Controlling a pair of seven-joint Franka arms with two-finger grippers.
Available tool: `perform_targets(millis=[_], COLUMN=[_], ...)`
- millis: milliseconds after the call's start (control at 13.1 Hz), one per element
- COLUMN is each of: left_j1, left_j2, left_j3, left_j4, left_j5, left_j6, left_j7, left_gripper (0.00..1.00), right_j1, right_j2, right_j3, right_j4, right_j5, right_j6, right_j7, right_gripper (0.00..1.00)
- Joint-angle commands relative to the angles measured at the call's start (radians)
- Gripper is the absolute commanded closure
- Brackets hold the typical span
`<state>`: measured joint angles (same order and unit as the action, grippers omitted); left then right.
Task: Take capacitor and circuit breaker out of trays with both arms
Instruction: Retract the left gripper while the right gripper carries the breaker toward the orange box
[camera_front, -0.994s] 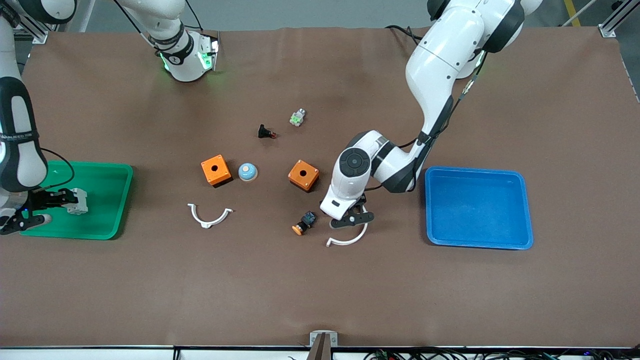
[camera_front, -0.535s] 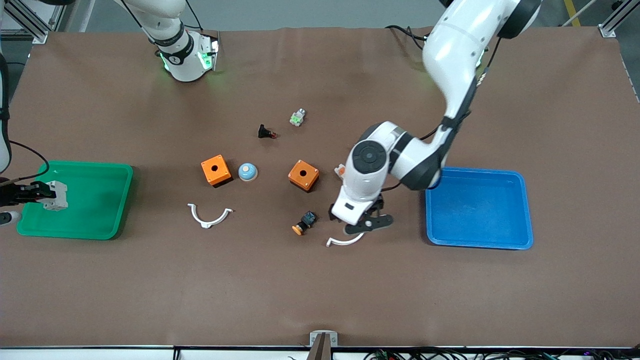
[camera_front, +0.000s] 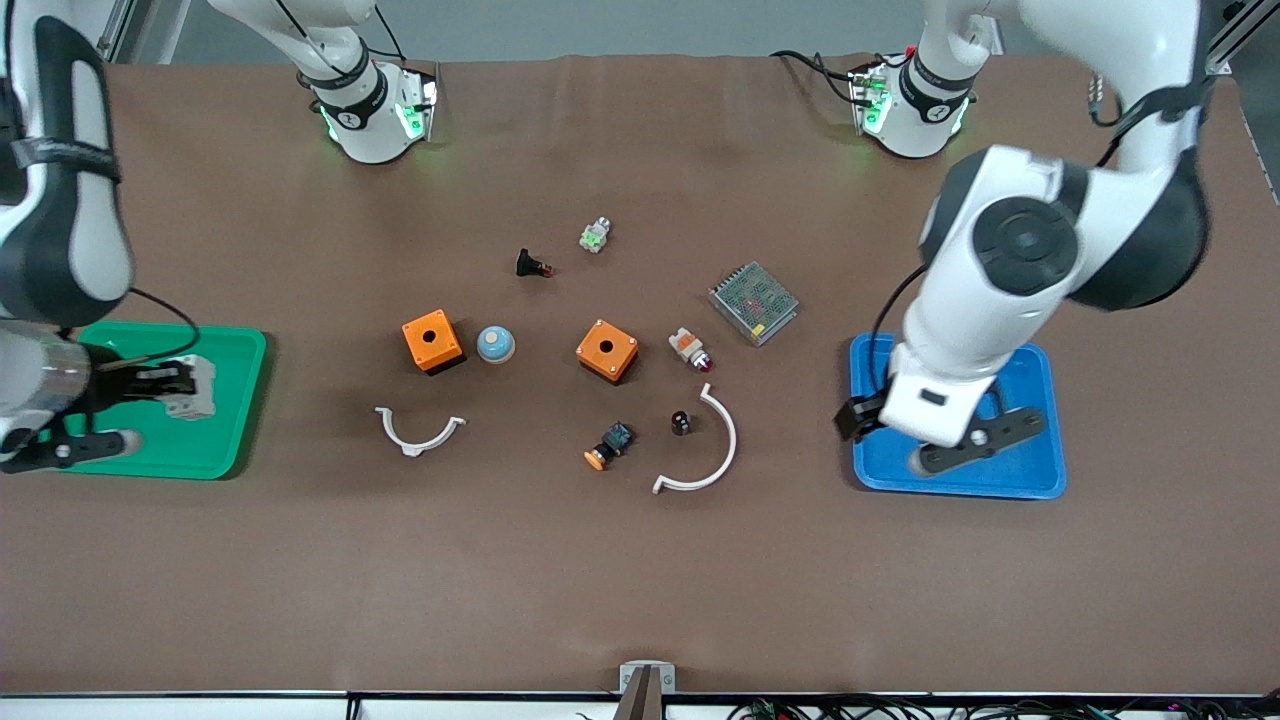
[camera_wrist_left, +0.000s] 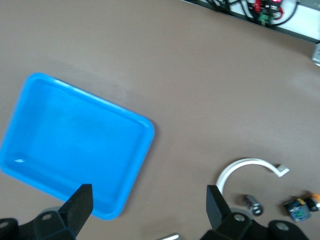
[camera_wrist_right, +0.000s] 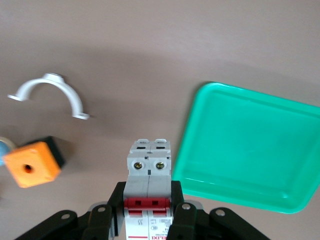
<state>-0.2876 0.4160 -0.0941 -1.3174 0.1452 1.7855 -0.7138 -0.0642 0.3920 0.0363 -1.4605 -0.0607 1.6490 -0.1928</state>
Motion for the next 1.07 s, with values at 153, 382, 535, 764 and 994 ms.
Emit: perform_targets(millis=[153,382,535,764,994], left_j1=[0.143,0.226,0.219,0.226,0.269], left_j2=[-0.224,-0.321,-0.388,-0.433,-0.462], left_j3=[-0.013,-0.013,0.039,0.099,0.102], left_j4=[-0.042,-0.074,-0.143,-0.186,-0.201], left_j5=[0.005,-0.016,-0.021,-0.047,-0.093], left_j6=[-0.217,-0.276,-0.276,-0.279,-0.276], left_j7=[0.290,0.488,0.548,0.631,0.655], left_gripper=[0.00,0.00,0.00,0.00,0.00], right_j1=[0.200,0.347,0.424,0.458,0.506], right_j2=[-0.021,-0.012,-0.009,0.027,0.086], right_j3=[-0.009,-0.009,-0.009,-0.009,-0.009], right_j4=[-0.046,-0.096,-0.156,-0.185,-0.192], right_j5=[0.139,0.157,0.159,0.203,0.231], right_j6=[0.003,0.099,0.193,0.264,0.337], right_j7=[0.270,0.479,0.567,0.621,0.688], right_gripper=[0.77,0.77,0.77,0.77,0.77])
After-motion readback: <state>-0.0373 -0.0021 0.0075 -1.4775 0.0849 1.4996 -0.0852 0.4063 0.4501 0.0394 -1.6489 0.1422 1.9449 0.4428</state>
